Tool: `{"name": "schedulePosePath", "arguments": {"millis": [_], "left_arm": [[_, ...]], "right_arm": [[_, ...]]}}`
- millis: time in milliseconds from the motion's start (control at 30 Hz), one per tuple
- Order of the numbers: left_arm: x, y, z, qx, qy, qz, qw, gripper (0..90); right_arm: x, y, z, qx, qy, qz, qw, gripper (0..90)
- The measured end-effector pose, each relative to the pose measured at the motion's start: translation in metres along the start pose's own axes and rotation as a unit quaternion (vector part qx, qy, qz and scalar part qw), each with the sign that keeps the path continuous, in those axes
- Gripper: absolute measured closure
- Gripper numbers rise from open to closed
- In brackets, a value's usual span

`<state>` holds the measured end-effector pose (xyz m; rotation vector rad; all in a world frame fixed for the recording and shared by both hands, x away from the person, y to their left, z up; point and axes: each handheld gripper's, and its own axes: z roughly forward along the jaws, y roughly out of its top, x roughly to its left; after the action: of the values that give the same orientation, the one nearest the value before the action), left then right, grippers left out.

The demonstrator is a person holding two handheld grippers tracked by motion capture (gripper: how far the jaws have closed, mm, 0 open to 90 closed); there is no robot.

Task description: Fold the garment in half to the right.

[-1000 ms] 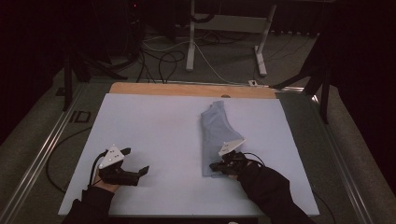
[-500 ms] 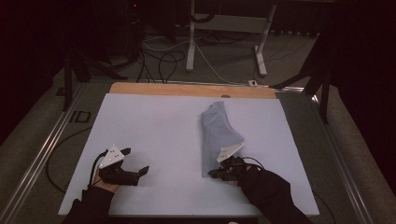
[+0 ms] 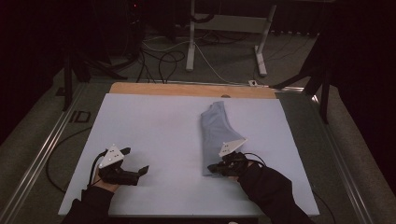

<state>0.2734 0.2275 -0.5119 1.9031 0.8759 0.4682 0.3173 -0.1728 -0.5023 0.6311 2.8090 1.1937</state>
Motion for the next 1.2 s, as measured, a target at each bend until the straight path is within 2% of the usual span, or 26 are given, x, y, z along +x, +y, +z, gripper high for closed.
{"name": "schedulePosePath", "arguments": {"millis": [100,200,267,333,500,567,667,767,867,967,1100,1200], "left_arm": [[0.000,0.000,-0.001,-0.001,0.000,0.003,1.0000,0.4],[0.001,0.000,-0.001,-0.002,-0.002,-0.004,1.0000,0.3],[0.001,0.000,-0.002,-0.002,-0.003,0.000,1.0000,0.3],[0.001,0.000,-0.002,-0.003,-0.003,-0.002,1.0000,0.4],[0.002,0.000,-0.003,-0.003,-0.005,0.000,1.0000,0.3],[0.002,0.001,-0.004,-0.004,-0.004,0.000,1.0000,0.3],[0.002,0.001,-0.005,-0.003,-0.005,0.002,1.0000,0.3],[0.003,0.000,-0.005,-0.002,-0.004,0.001,1.0000,0.4],[0.004,0.000,-0.005,-0.001,-0.005,-0.002,1.0000,0.3],[0.004,0.000,-0.005,0.000,-0.005,0.002,1.0000,0.3],[0.004,-0.001,-0.006,-0.004,-0.006,0.001,1.0000,0.3],[0.005,-0.001,-0.006,-0.003,-0.007,0.001,1.0000,0.3]], "right_arm": [[-0.002,0.003,-0.001,-0.006,-0.004,-0.004,1.0000,89.5],[-0.003,0.005,-0.004,-0.018,-0.001,-0.010,0.9998,79.3],[-0.003,0.007,-0.005,-0.023,0.000,-0.014,0.9996,66.7],[-0.005,0.009,-0.008,-0.034,0.007,-0.011,0.9993,58.2],[-0.010,0.010,-0.015,-0.052,-0.003,0.004,0.9986,31.8],[-0.011,0.009,-0.018,-0.063,-0.010,0.010,0.9979,24.1],[-0.013,0.009,-0.022,-0.064,-0.015,0.018,0.9977,13.4],[-0.016,0.009,-0.026,-0.073,-0.004,0.022,0.9971,9.4],[-0.016,0.008,-0.028,-0.073,-0.010,0.017,0.9971,9.4],[-0.015,0.006,-0.030,-0.083,-0.004,0.020,0.9964,9.4],[-0.015,0.005,-0.034,-0.090,-0.009,0.017,0.9958,9.5],[-0.013,0.001,-0.038,-0.097,-0.026,0.009,0.9949,9.6]]}}
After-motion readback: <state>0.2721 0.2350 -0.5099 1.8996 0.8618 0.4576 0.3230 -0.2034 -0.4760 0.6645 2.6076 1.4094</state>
